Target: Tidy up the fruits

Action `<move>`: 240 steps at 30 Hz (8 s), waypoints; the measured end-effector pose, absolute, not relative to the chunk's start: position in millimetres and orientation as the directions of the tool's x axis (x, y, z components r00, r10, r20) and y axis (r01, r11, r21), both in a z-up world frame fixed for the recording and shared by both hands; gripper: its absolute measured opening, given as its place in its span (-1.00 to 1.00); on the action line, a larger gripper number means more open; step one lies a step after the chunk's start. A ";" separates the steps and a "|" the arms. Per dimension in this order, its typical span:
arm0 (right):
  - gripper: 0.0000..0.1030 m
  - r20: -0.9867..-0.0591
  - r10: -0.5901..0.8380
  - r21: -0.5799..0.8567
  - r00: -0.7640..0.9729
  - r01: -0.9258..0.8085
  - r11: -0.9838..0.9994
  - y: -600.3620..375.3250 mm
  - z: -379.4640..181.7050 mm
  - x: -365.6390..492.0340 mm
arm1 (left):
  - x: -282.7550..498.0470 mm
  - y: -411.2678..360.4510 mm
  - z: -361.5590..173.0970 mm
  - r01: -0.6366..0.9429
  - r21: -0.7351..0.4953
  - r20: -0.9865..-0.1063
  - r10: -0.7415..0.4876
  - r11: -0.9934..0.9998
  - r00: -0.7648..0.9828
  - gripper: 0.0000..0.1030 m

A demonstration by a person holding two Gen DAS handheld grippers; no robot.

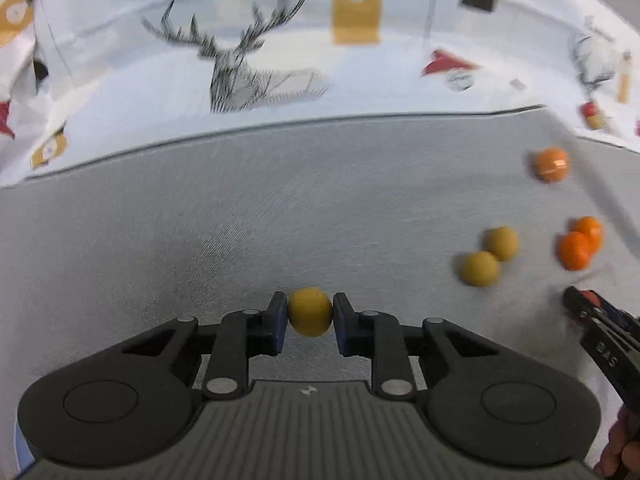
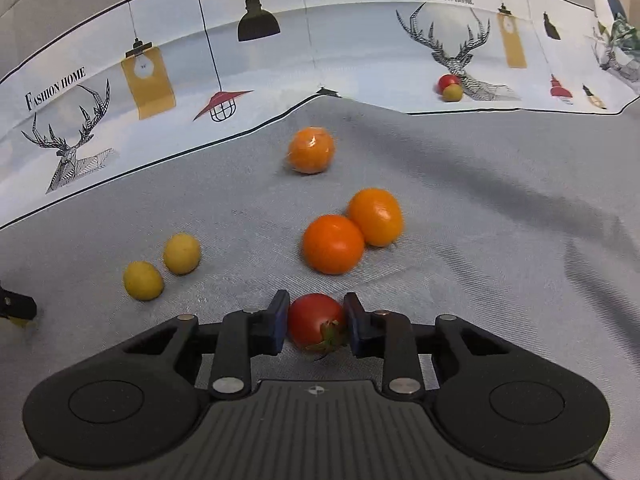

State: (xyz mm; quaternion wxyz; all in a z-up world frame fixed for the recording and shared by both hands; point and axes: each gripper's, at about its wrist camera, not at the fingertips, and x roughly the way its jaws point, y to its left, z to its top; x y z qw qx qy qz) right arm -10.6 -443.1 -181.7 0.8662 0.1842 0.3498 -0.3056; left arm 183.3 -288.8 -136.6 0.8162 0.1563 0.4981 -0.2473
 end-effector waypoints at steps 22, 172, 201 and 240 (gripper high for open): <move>-0.40 -0.665 -0.118 0.357 0.737 0.452 0.818 -309.7 -58.6 -84.6 | 50.2 -123.9 5.1 0.503 0.002 -0.805 -0.297 0.864 0.513 -0.48; 0.99 -0.622 -0.055 0.135 0.781 0.176 0.975 -107.2 18.6 -174.7 | -60.4 28.5 33.9 0.294 0.074 -0.799 -0.119 0.953 0.589 0.99; 0.98 -0.664 -0.221 0.172 0.714 0.433 0.885 -214.8 -25.1 -166.2 | -10.6 -88.3 -1.4 0.451 0.076 -0.879 -0.154 0.889 0.452 0.99; -0.31 -0.650 -0.476 0.008 0.593 0.631 0.776 -504.6 -188.9 -25.5 | 71.1 -331.6 -139.9 0.714 -0.035 -0.903 -0.328 0.700 0.277 -0.24</move>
